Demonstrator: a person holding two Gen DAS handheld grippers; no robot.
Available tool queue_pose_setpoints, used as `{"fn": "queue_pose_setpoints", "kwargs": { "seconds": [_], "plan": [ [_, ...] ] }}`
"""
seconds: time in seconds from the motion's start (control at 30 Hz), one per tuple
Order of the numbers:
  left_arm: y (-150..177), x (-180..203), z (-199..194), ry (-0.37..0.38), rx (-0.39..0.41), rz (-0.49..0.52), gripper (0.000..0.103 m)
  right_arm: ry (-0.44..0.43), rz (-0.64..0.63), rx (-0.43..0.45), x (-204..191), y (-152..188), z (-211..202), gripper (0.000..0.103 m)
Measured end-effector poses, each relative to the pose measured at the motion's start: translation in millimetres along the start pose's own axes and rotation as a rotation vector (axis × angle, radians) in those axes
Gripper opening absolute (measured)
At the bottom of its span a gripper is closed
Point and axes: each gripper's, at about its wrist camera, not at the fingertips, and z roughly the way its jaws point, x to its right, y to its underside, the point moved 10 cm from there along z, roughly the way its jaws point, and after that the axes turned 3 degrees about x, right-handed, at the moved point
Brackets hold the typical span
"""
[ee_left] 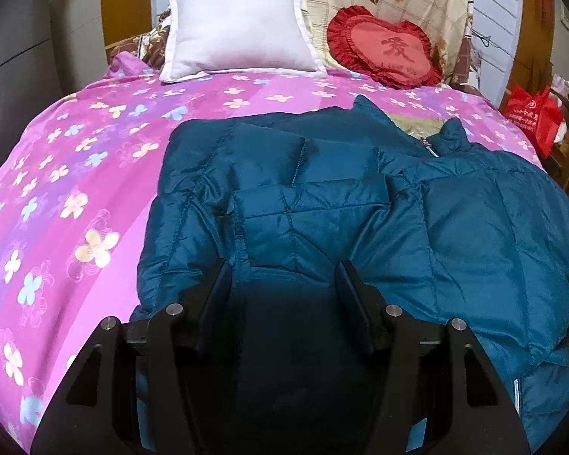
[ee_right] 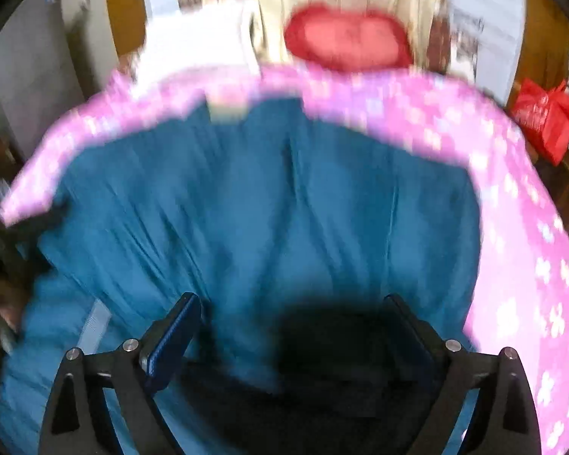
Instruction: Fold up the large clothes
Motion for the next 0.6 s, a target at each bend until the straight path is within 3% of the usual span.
{"fn": "queue_pose_setpoints", "kwargs": {
  "seconds": [0.1, 0.17, 0.27, 0.33, 0.4, 0.5, 0.6],
  "plan": [
    [0.6, -0.1, 0.8, -0.008, -0.004, 0.002, 0.059, 0.009, 0.114, 0.122, -2.6, -44.3, -4.3, 0.096],
    [0.9, -0.2, 2.2, -0.008, -0.011, 0.001, 0.059, 0.023, 0.17, 0.13, -6.9, -61.5, 14.2, 0.096],
    [1.4, -0.3, 3.9, -0.01, -0.02, 0.0, 0.059, 0.024, 0.173, 0.03, -13.8, -52.4, 61.8, 0.096],
    [0.9, 0.3, 4.1, -0.006, -0.02, -0.003, 0.059, 0.092, 0.118, -0.13, -6.6, -17.9, 105.4, 0.097],
    [1.1, 0.2, 5.3, -0.006, -0.024, -0.005, 0.059, 0.089, 0.119, -0.103, -5.4, -9.4, 107.7, 0.098],
    [1.6, -0.5, 7.3, -0.01, -0.034, -0.006, 0.059, 0.094, 0.117, -0.134, -4.5, -7.2, 108.0, 0.098],
    [2.4, -1.2, 8.8, -0.018, -0.041, -0.005, 0.059, 0.12, 0.112, -0.103, -5.4, -13.5, 89.0, 0.097]
  ]
}}
